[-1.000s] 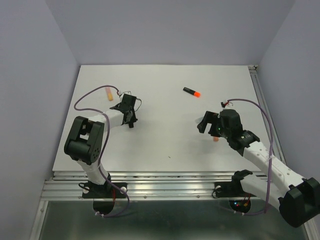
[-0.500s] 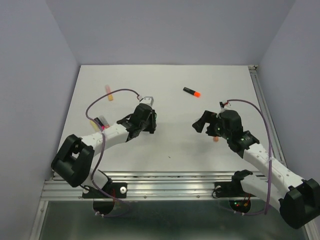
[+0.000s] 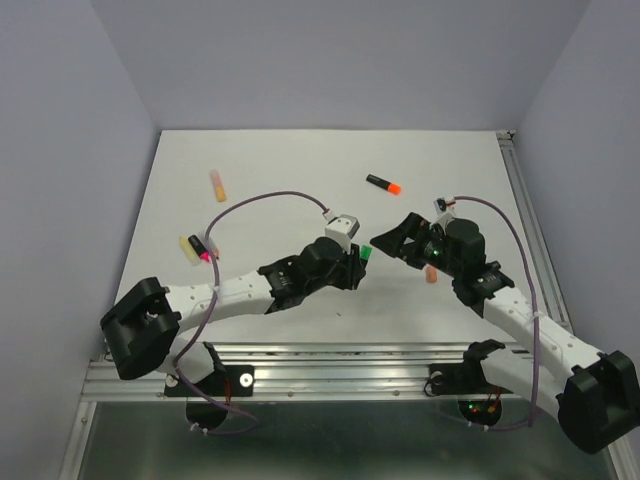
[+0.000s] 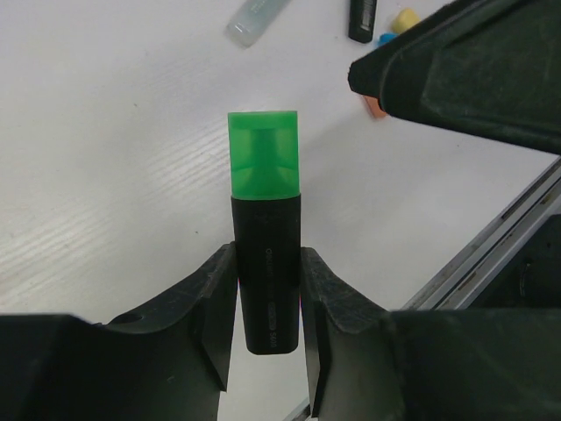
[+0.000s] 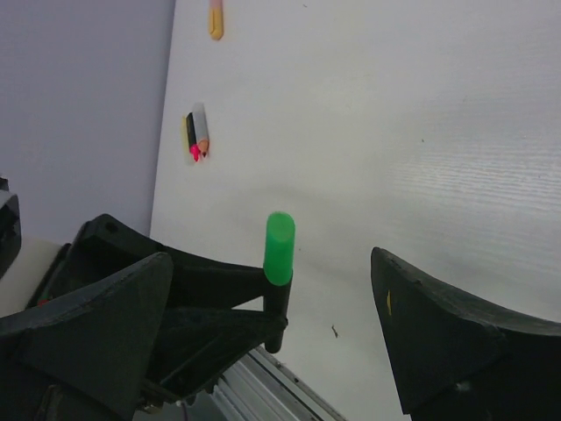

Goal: Open the pen caps

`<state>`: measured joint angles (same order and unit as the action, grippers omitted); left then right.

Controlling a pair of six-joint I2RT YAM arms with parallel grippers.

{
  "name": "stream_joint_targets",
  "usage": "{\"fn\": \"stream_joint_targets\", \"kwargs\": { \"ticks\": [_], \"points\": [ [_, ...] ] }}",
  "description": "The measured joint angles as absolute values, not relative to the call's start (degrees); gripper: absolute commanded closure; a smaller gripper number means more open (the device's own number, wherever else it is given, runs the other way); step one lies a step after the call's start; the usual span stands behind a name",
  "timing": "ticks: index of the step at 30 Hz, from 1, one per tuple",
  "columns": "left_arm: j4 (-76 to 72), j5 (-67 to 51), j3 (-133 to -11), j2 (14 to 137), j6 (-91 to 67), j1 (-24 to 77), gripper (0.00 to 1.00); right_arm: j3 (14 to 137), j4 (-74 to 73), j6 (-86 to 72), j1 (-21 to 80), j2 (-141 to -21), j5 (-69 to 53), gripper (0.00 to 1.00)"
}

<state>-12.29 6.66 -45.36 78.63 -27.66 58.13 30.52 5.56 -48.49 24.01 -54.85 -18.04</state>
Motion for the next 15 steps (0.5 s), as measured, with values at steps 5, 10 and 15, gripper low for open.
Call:
{"fn": "stream_joint_targets", "kwargs": {
  "ticks": [5,10,15],
  "points": [
    [-12.3,7.6,-46.2,81.4,-28.0,61.4,1.00,30.5,5.6,-49.6,24.5,-55.5,-17.8,0.14],
    [-12.5,8.0,-48.1,83.3,-28.4,62.6,1.00,30.5,5.5,-49.7,25.7,-57.0,-16.4,0.23],
    [-12.8,8.4,-49.2,84.1,-28.7,63.0,1.00,30.5,4.7,-49.8,26.5,-58.3,-15.6,0.40]
  ]
}}
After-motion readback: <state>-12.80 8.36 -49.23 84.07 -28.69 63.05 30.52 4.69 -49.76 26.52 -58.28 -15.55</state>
